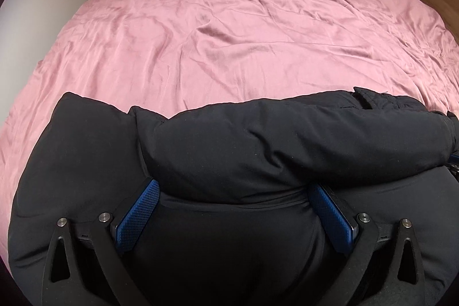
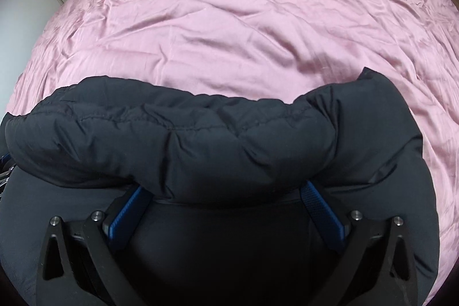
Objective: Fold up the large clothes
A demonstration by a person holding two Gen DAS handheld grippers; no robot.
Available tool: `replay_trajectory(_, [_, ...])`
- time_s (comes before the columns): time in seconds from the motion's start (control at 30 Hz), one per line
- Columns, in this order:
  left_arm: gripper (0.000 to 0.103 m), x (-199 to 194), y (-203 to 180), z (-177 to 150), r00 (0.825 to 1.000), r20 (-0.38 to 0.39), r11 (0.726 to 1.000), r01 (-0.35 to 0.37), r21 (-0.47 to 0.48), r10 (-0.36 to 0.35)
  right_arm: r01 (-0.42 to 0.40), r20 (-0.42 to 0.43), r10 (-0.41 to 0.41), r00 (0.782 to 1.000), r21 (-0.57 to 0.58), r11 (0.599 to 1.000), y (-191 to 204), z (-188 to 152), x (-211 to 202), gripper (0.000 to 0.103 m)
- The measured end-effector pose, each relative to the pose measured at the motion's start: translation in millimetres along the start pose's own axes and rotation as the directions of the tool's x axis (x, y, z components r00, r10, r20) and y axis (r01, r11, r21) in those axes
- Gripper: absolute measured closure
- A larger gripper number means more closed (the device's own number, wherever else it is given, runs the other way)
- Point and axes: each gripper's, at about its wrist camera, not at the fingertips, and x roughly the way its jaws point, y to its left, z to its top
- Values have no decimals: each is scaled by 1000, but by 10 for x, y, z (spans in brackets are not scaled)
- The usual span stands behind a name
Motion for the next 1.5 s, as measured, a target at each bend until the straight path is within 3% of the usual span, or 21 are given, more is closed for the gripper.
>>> replay_trajectory(0.17, [0,143,-29,-25,1000,10,1000,-23,-7,23,31,10,-31,999,-6,1000,28,28,167,0])
replay_trajectory(0.3, [0,132,21,43,999,-33,1000,-3,-15,2,27,-5,-27,1000,0,1000,26,71,135,0])
replay_trajectory(0.5, [2,-506,115,-69,999,37,998,24,-66,-22,-36,83,36,996,4,999,58,-55,-490,0])
replay_trajectory(0.7, [2,-1036,-86,-287,984,123,990,136,-43,-130,-134,160,143,977,-65,989,349,-311,-1051,0])
replay_trajectory(0.83, [1,-858,-343,-388,990,98,994,99,47,-103,-114,138,132,982,-130,985,528,-443,-886,0])
replay_trajectory(1.0, [1,-480,-339,-286,996,60,997,73,17,-74,-86,99,94,991,-83,993,490,-325,-492,0])
replay_trajectory(1.17, [0,-330,-447,-330,997,68,999,18,34,-20,-27,89,36,995,-100,995,537,-329,-249,0])
replay_trajectory(1.4, [1,-461,-367,-303,998,47,998,30,53,-32,-47,76,54,996,-87,995,355,-235,-395,0])
replay_trajectory(1.5, [1,-580,-320,-274,999,41,998,21,61,-23,5,70,-2,998,-38,999,68,-163,-482,0])
